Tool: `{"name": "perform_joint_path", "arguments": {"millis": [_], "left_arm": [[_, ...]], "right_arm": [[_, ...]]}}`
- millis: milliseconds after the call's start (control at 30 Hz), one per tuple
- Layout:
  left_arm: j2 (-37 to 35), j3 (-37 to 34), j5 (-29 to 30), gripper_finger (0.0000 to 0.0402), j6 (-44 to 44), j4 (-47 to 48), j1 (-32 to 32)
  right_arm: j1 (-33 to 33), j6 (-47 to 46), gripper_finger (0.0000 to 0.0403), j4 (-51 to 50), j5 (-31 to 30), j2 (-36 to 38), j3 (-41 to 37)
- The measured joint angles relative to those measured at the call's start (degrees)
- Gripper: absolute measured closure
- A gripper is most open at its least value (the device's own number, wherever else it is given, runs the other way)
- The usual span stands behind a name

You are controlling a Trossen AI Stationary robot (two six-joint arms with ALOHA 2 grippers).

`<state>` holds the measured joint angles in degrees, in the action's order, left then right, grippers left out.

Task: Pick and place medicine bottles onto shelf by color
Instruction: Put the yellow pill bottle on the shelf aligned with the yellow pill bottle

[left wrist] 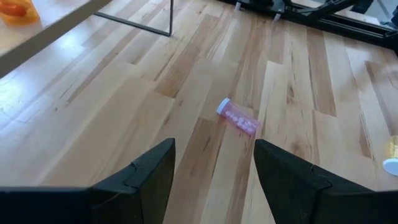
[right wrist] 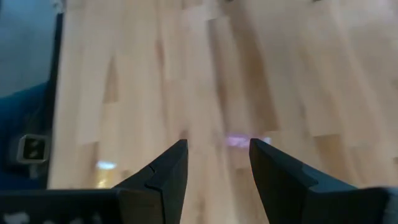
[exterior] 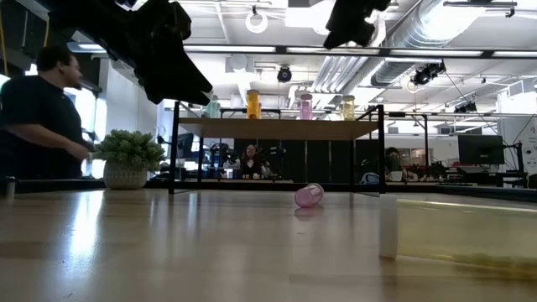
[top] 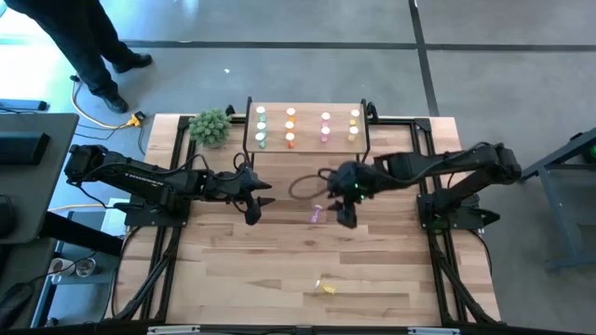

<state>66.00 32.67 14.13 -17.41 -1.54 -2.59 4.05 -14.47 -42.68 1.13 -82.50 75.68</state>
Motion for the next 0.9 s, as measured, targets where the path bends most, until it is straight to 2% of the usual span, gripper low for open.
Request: {"name": "perform_joint_path", "arguments": {"millis": [200,333,500,667,800,900], "left_arm": [[0.0,0.0,0.0,0.0194,-1.3,0.1,0.0],[0.0,0.0,-0.5,0.0194,-2.7,0.2,0.0],[0.0,0.0,-1.5,0.0194,-3.3,0.2,0.0],[0.0,0.0,-1.7,0.0194,-5.0,0.5,0.0],[0.0,0.0,-1.9,0.0194,-8.0,0.5,0.0],[0.0,0.0,-3.1,0.0194,-9.3,0.5,0.0]], "right_arm": [[6.6,-4.0,0.024,-0.8,-0.2,0.0,0.0],[10.6,-6.8,0.024,0.4,-3.8,-0.1,-1.5],[14.6,-12.8,0.024,2.6,-5.4,-1.4,-5.0],[17.7,-17.5,0.024,5.9,-6.0,-3.9,-6.4],[19.7,-21.5,0.024,8.5,-10.0,-6.9,-6.4],[20.7,-23.3,0.024,10.1,-10.4,-8.9,-6.4]]}}
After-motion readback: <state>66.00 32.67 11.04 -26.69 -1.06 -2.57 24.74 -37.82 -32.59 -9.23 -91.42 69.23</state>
